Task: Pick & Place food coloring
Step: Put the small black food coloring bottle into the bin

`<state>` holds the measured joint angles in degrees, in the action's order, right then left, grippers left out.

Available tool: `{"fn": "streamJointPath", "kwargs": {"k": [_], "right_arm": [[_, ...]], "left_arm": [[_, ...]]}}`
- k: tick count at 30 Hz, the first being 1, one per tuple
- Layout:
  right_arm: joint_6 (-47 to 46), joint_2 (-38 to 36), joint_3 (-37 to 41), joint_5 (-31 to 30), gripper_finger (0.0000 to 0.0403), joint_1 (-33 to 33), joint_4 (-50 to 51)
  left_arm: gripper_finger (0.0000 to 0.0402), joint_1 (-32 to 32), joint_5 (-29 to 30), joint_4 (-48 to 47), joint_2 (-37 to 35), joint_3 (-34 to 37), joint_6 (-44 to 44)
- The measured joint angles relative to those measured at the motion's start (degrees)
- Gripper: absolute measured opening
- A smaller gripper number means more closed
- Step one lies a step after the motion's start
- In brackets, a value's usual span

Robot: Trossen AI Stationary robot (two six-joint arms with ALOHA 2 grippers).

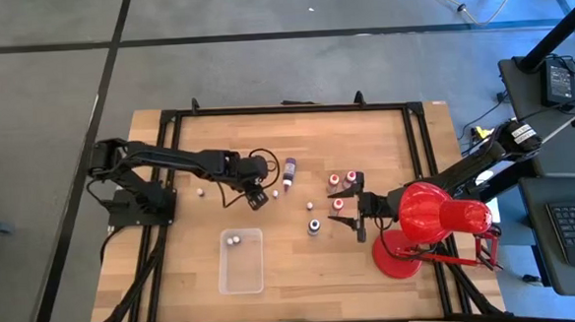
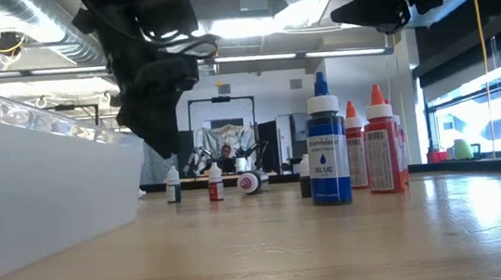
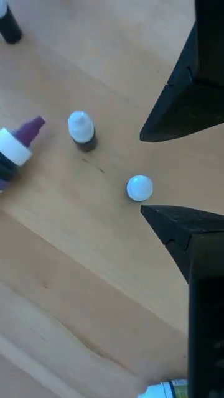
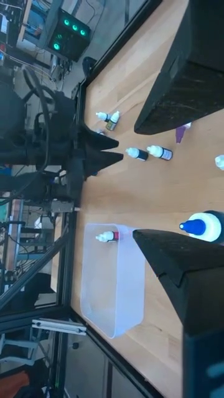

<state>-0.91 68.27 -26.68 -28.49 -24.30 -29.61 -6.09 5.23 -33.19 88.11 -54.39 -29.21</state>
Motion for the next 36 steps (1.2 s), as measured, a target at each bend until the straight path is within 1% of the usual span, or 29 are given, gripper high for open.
{"fn": "streamJointPath", "kwargs": {"k": [4, 11, 16, 26, 36], "right_arm": [[-0.02, 0.0, 0.0, 0.0, 0.0265, 0.13, 0.31], [-0.04, 0.0, 0.0, 0.0, 0.0265, 0.13, 0.33], [-0.04, 0.0, 0.0, -0.02, 0.0265, 0.13, 0.35], [-0.02, 0.0, 0.0, -0.19, 0.0265, 0.13, 0.73], [0.09, 0.0, 0.0, -0.48, 0.0265, 0.13, 0.81]], "left_arm": [[0.0171, 0.0, 1.03, 0.12, 1.15, 0.0, 0.13], [0.0171, 0.11, 3.88, 0.59, 1.18, 0.0, 2.43], [0.0171, 0.15, 2.16, 1.44, 2.38, 0.02, 3.63], [0.0171, 0.15, 1.71, 2.01, 7.93, 0.02, 4.42], [0.0171, 0.15, 1.84, 2.41, 7.52, 0.02, 4.5]]}}
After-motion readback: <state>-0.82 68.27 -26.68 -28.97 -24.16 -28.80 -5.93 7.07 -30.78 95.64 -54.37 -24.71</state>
